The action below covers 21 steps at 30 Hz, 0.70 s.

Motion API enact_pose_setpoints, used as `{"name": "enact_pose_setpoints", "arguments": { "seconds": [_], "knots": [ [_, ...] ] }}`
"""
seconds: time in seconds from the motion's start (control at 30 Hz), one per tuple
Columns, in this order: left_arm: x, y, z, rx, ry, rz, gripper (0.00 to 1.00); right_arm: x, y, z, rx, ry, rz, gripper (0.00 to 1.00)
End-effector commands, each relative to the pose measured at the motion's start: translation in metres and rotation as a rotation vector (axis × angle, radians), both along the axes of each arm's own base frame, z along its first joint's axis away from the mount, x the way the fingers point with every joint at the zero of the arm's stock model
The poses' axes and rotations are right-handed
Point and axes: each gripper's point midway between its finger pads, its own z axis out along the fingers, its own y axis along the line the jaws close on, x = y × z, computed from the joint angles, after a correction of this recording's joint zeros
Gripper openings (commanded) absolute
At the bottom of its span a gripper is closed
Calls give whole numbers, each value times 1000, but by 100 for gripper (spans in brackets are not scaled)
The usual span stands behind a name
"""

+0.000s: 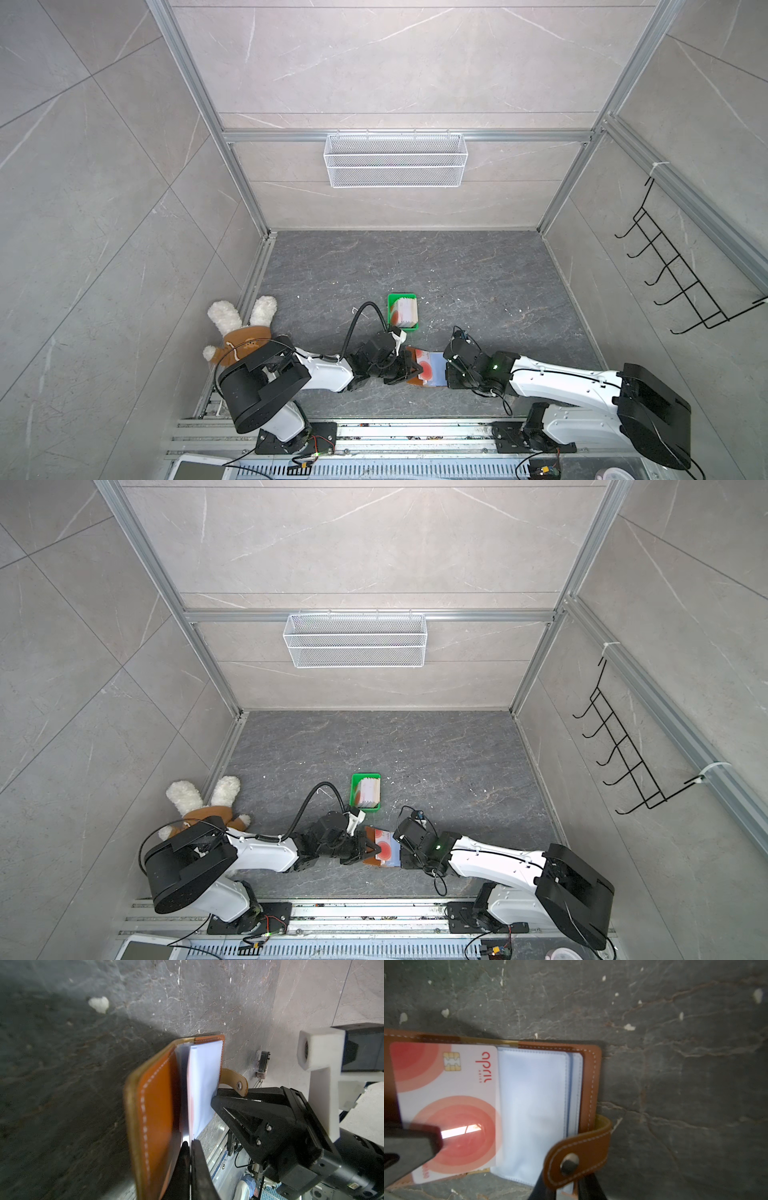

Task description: Put the credit cards into the card holder

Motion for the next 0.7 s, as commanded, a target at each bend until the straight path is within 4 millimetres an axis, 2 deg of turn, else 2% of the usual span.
{"name": "enact_pose_setpoints", "arguments": {
  "seconds": [0.0, 0.37, 0.67],
  "knots": [
    [-3, 0, 0, -14, 19, -8, 0, -3, -9, -9, -49, 16, -21, 21],
    [-8, 11, -12, 29, 76, 28, 0, -3, -15, -11, -80, 18, -42, 20],
    [-7, 3, -2, -5, 56, -4, 0, -2, -14, -11, -83, 16, -40, 20]
  ]
}}
